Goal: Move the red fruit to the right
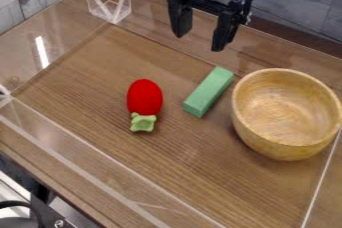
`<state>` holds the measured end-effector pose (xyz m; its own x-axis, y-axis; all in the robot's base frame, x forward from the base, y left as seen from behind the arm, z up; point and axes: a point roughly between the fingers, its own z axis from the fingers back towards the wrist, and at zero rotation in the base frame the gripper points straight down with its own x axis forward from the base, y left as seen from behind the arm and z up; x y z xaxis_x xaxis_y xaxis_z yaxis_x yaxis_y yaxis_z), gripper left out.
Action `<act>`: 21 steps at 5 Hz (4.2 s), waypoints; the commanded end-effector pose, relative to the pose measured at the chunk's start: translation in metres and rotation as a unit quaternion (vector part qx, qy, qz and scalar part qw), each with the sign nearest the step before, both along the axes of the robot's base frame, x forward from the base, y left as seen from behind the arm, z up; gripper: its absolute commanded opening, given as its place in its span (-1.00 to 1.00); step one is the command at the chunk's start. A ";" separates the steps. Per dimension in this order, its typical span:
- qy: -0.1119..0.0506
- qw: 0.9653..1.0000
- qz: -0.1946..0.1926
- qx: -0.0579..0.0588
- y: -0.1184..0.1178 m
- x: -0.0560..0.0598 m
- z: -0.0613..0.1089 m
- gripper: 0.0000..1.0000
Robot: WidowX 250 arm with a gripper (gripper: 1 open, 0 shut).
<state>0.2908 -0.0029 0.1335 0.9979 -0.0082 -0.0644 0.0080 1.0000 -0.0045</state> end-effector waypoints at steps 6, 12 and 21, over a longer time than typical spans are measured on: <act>-0.042 0.987 0.153 -0.024 0.055 -0.059 -0.044 1.00; -0.054 0.982 0.178 -0.025 0.050 -0.051 -0.073 1.00; -0.089 0.981 0.172 -0.021 0.052 -0.045 -0.064 -1.00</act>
<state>0.2354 0.0470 0.0553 0.9399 0.3389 0.0406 -0.3357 0.9393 -0.0707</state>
